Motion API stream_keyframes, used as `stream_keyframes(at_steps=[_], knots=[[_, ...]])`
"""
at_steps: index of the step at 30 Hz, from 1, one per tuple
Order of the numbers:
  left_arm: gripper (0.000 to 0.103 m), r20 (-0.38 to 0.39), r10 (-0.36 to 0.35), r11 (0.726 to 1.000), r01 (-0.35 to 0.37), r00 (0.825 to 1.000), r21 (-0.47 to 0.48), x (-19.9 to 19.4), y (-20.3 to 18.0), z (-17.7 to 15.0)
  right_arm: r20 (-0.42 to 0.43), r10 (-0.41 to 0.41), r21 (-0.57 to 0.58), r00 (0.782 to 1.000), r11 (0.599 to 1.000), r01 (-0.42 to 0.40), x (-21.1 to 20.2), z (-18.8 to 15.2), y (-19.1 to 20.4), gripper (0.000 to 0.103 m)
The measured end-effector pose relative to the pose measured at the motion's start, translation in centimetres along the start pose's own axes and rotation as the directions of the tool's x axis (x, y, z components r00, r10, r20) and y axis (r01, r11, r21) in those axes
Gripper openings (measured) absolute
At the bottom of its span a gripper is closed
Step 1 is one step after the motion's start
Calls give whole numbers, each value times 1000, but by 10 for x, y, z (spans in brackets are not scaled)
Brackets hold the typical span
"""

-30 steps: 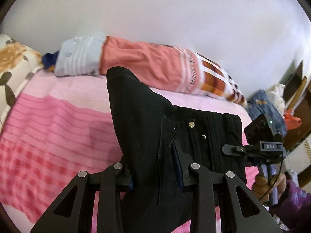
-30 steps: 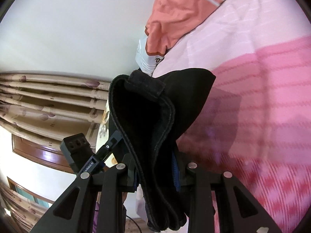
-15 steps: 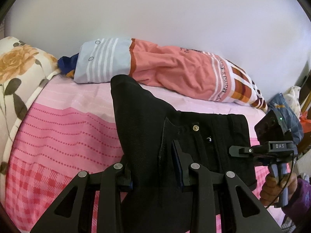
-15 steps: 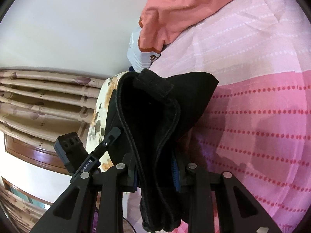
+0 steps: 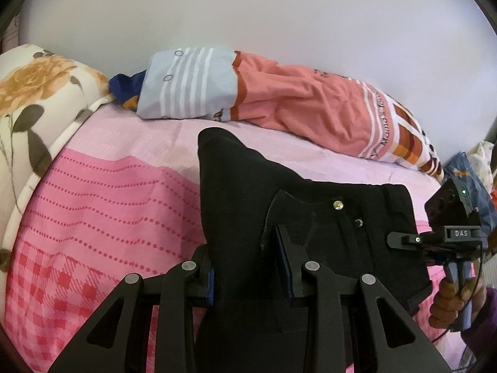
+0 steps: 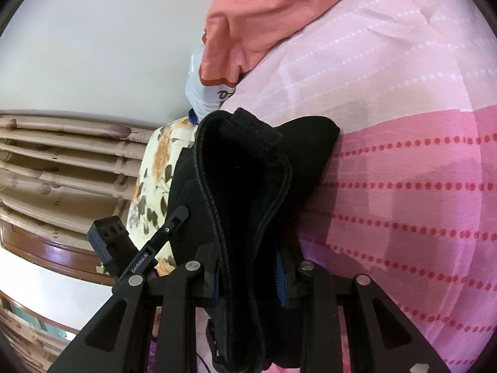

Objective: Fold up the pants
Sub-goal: 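Lower the folded pants onto the bedspread and open both grippers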

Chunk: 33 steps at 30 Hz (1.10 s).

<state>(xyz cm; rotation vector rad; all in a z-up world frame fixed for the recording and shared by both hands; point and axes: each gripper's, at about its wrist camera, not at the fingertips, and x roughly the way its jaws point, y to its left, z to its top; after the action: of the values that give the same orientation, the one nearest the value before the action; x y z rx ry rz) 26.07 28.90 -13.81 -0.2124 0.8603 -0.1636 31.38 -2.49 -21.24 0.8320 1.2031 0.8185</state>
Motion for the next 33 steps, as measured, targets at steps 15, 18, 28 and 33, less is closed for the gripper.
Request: stream_keyframes(at_steps=[15,18,28,33], knots=[[72,142,239,971,-239,961,-16,-24,-7,-15,263,-351,-255,899,873,416,-24,-39,56,63],[84,201,283,958,-286,938,-15,-42,-17,-17,359,-375,-289,854,826,484,-38,-62,83,83],[98,319,311,942,-335,895,22,-100,-68,-29,551,-435,-305,713,690,657,-64,-135,144,99],[101,371,268,952,-304,889,42,-134,-93,-36,600,-435,-253,672,693,675,-82,-151,157,101]])
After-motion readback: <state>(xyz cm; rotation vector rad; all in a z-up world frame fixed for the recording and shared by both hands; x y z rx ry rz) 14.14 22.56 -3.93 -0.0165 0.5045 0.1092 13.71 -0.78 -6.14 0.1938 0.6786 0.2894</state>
